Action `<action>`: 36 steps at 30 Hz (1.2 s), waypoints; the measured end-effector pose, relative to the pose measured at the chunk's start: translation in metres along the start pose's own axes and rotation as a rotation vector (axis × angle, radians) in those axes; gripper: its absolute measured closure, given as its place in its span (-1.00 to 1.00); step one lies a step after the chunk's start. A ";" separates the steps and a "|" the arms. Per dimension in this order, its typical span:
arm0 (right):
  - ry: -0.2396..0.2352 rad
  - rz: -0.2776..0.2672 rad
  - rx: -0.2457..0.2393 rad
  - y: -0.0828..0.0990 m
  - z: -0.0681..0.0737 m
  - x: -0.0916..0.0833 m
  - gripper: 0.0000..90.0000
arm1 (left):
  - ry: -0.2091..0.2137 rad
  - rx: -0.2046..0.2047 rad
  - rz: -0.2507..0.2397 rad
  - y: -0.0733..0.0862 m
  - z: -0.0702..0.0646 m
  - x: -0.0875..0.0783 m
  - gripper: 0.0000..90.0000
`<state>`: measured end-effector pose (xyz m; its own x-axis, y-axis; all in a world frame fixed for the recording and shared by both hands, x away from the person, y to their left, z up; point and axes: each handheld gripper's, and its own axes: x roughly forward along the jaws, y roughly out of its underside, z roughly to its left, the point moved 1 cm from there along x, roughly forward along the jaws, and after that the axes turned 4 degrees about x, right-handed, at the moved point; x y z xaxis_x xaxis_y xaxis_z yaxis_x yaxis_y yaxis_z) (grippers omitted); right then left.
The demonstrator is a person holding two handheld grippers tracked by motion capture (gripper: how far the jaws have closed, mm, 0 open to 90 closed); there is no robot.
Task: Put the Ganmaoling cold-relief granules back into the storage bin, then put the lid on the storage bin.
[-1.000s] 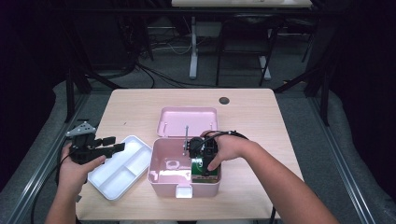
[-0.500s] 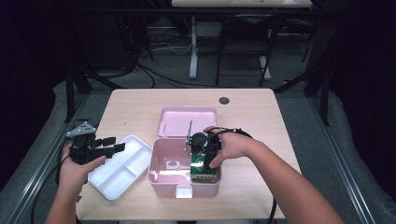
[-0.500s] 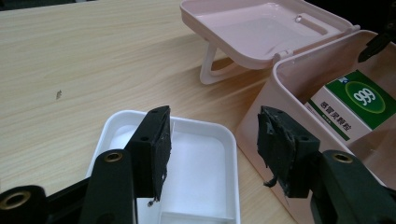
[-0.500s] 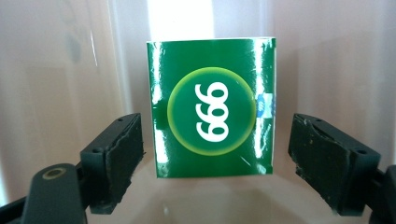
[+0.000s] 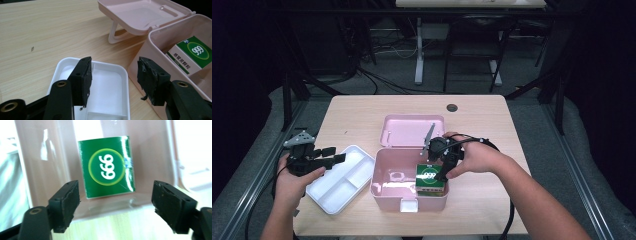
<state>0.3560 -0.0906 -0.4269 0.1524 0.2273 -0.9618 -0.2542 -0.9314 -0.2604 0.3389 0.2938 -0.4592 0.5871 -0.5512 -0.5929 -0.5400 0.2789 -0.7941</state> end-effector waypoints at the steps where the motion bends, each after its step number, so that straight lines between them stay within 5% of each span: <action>1: 0.004 -0.014 0.005 0.003 -0.001 -0.002 -0.40 | 0.000 0.002 0.008 0.000 0.000 0.000 0.02; 5: 0.030 -0.069 0.050 0.017 -0.004 -0.010 -0.33 | 0.000 -0.005 0.029 -0.001 0.001 0.000 0.04; 12: 0.047 -0.067 0.151 0.041 -0.010 -0.010 -0.27 | -0.012 -0.003 0.048 -0.005 0.004 -0.005 0.05; 24: 0.100 -0.121 0.298 0.064 -0.022 -0.006 -0.27 | -0.058 0.074 0.170 -0.007 0.004 -0.004 0.04; 31: 0.078 -0.158 0.379 0.079 -0.027 0.008 -0.27 | -0.037 0.102 0.238 -0.007 0.000 0.003 0.05; 36: 0.118 -0.199 0.403 0.086 -0.026 0.014 -0.26 | 0.001 0.087 0.241 -0.009 -0.001 0.001 0.06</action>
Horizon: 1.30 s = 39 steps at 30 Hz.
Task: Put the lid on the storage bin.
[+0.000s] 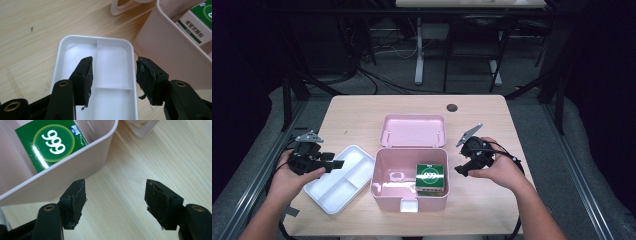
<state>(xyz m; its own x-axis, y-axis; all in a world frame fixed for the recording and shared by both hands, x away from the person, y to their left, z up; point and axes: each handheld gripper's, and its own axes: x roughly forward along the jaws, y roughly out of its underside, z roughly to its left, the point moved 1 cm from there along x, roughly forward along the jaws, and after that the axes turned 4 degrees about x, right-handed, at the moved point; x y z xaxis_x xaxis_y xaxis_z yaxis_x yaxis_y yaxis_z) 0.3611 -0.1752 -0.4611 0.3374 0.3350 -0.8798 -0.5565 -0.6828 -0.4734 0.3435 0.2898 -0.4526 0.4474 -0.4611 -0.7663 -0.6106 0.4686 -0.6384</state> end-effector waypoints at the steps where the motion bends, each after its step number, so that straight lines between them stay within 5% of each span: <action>1: 0.007 0.007 0.001 0.002 0.000 -0.001 -0.26 | 0.006 0.003 0.005 0.000 0.000 -0.001 0.09; 20: 0.065 -0.054 0.093 0.017 0.007 0.003 -0.22 | -0.035 0.085 0.138 -0.012 -0.006 -0.001 0.31; 22: 0.057 -0.070 0.098 0.018 0.008 0.004 -0.21 | -0.029 0.082 0.145 -0.012 -0.006 -0.001 0.31; 27: 0.120 -0.069 0.096 0.020 0.016 0.001 -0.18 | -0.023 0.087 0.171 -0.013 -0.006 0.002 0.33; 32: 0.117 -0.086 0.107 0.021 0.019 -0.003 -0.17 | -0.024 0.092 0.214 -0.014 -0.008 0.007 0.33; 39: 0.154 -0.121 0.129 0.026 0.021 -0.009 -0.17 | -0.065 0.103 0.272 -0.013 -0.009 0.016 0.29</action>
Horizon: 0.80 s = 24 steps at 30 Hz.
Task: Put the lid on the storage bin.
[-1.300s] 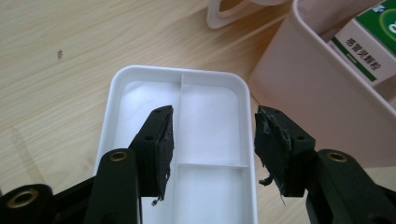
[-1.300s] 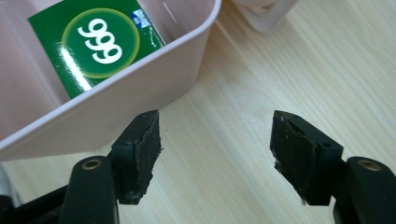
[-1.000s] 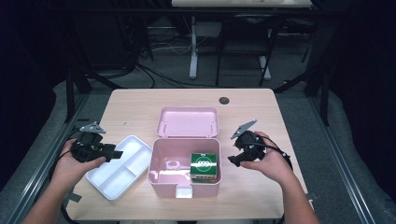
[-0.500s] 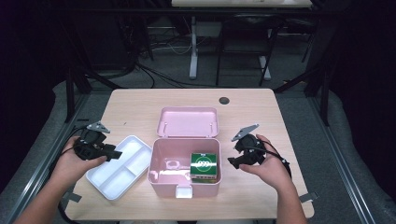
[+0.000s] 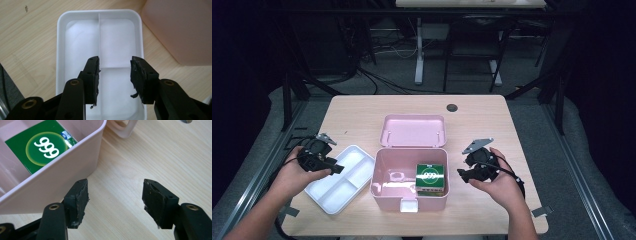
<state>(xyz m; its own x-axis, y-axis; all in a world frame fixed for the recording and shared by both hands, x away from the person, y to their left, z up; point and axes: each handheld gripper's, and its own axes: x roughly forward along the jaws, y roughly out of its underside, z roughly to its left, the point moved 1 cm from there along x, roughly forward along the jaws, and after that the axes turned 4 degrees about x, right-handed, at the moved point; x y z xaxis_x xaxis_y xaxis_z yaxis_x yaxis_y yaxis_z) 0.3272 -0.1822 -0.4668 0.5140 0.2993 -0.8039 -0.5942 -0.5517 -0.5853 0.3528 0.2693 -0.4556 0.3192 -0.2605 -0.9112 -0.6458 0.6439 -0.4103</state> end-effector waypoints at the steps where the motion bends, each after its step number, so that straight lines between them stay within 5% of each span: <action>1: -0.008 -0.020 0.008 0.001 -0.001 0.000 -0.18 | -0.001 0.001 0.007 0.000 0.000 0.001 0.28; 14: 0.012 -0.039 0.044 0.007 -0.006 0.001 -0.22 | 0.021 -0.006 0.068 0.001 -0.006 0.018 0.16; 24: 0.020 -0.070 0.050 0.007 -0.006 -0.001 -0.22 | 0.031 0.035 0.154 0.002 -0.008 0.030 0.21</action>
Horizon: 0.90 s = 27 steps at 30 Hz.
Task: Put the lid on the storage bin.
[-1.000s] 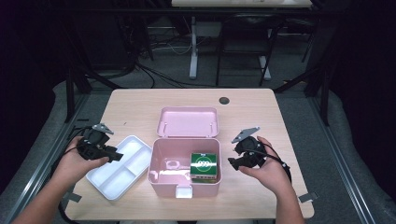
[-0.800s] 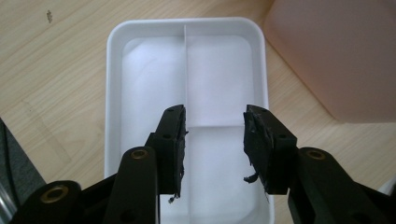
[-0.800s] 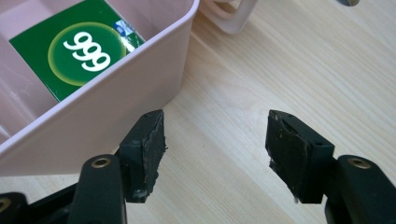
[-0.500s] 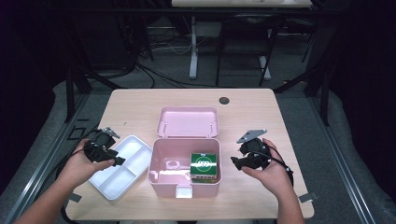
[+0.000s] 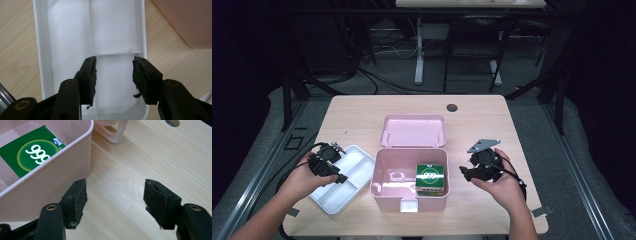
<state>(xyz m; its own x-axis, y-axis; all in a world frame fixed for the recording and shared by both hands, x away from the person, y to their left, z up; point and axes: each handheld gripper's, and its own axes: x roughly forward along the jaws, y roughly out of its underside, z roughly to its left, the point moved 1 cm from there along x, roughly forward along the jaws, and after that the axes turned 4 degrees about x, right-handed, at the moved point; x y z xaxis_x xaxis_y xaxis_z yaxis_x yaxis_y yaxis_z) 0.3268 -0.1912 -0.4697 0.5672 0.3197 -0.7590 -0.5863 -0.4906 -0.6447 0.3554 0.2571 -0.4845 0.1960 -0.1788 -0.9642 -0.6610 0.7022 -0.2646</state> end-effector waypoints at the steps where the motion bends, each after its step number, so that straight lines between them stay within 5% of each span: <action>1: 0.001 0.003 -0.001 0.000 0.000 0.000 -0.22 | 0.004 -0.003 0.018 -0.001 0.001 0.004 0.22; 16: 0.005 -0.001 0.009 0.001 -0.001 0.001 -0.22 | -0.023 0.016 0.116 -0.005 0.017 0.025 0.31; 27: 0.004 -0.004 0.011 0.002 -0.001 0.005 -0.22 | -0.015 -0.025 0.157 -0.002 0.031 0.040 0.40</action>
<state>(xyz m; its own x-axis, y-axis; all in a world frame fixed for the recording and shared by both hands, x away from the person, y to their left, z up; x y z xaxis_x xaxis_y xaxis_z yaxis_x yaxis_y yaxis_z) 0.3289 -0.1910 -0.4745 0.5716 0.3187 -0.7561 -0.5902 -0.4805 -0.6487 0.3873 0.2695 -0.5218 0.0997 -0.0581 -0.9933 -0.7022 0.7032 -0.1117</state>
